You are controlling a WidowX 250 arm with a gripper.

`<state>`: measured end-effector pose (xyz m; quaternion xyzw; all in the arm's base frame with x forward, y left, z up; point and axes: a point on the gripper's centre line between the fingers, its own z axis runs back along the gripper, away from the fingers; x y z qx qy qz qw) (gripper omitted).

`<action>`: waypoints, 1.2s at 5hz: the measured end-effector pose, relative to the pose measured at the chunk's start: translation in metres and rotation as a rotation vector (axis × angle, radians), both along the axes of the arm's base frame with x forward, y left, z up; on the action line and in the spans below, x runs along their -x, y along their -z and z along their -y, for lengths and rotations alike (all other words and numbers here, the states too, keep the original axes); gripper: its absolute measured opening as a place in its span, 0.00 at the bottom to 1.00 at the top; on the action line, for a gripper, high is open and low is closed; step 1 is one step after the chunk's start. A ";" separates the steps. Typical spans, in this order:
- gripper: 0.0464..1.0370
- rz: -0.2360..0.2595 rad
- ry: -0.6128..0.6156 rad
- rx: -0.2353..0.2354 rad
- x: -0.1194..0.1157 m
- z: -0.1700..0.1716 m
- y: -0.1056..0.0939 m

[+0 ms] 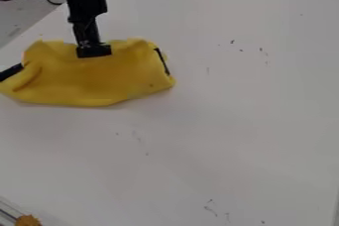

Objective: Unfold the cloth from the top left to the bottom right

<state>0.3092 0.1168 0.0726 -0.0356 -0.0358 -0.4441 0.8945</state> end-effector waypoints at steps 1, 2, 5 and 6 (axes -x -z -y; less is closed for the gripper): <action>0.02 0.030 -0.028 0.022 0.027 0.018 -0.008; 0.02 0.080 -0.049 0.035 0.055 0.035 -0.014; 0.02 0.057 -0.115 0.110 0.119 0.073 0.009; 0.02 0.045 -0.138 0.124 0.133 0.083 0.015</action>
